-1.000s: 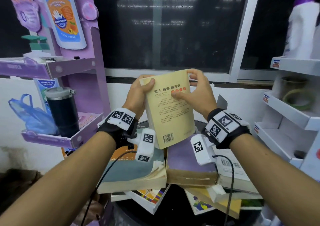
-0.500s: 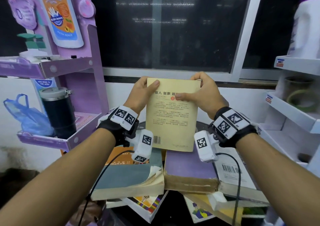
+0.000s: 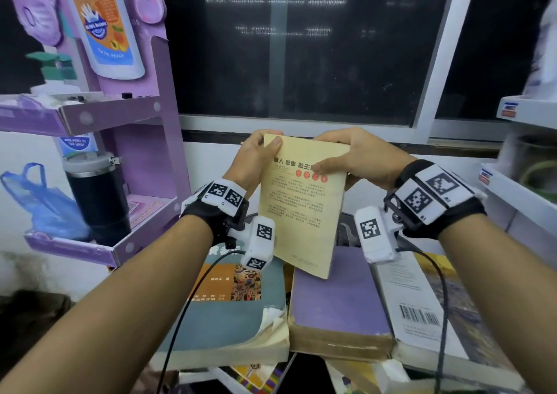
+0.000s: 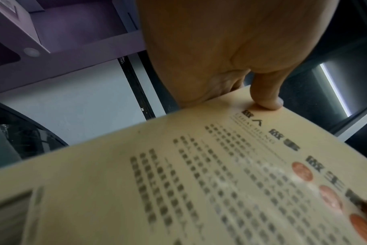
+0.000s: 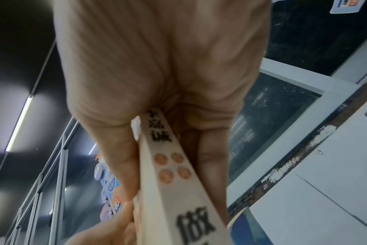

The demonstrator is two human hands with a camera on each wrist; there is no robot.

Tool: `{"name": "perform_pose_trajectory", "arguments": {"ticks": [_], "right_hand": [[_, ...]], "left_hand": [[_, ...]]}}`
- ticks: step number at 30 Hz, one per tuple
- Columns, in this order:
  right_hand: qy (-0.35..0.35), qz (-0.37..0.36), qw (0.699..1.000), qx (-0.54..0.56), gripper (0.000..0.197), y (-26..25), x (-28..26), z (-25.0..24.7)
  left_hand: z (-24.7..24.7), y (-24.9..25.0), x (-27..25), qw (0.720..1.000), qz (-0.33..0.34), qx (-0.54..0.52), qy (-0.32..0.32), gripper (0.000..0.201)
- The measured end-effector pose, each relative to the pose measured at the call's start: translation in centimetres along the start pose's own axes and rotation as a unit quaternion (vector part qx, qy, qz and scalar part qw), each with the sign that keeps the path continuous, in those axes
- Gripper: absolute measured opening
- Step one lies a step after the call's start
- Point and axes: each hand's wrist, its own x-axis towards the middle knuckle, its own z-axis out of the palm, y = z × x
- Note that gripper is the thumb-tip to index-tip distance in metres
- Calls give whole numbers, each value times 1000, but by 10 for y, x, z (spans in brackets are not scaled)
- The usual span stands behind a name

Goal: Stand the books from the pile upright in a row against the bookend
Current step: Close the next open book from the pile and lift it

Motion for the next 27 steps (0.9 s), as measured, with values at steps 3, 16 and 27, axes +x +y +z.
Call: {"name": "perform_pose_trajectory", "arguments": {"ticks": [3, 16, 27], "right_hand": [[22, 1, 999, -30, 25, 1, 5, -7], [137, 43, 985, -95, 16, 30, 47, -19], [229, 60, 964, -121, 20, 61, 114, 30]], "left_hand": [[0, -4, 9, 999, -11, 27, -17, 16], [-9, -51, 57, 982, -64, 171, 42, 35], [-20, -78, 70, 982, -132, 127, 40, 29]]}}
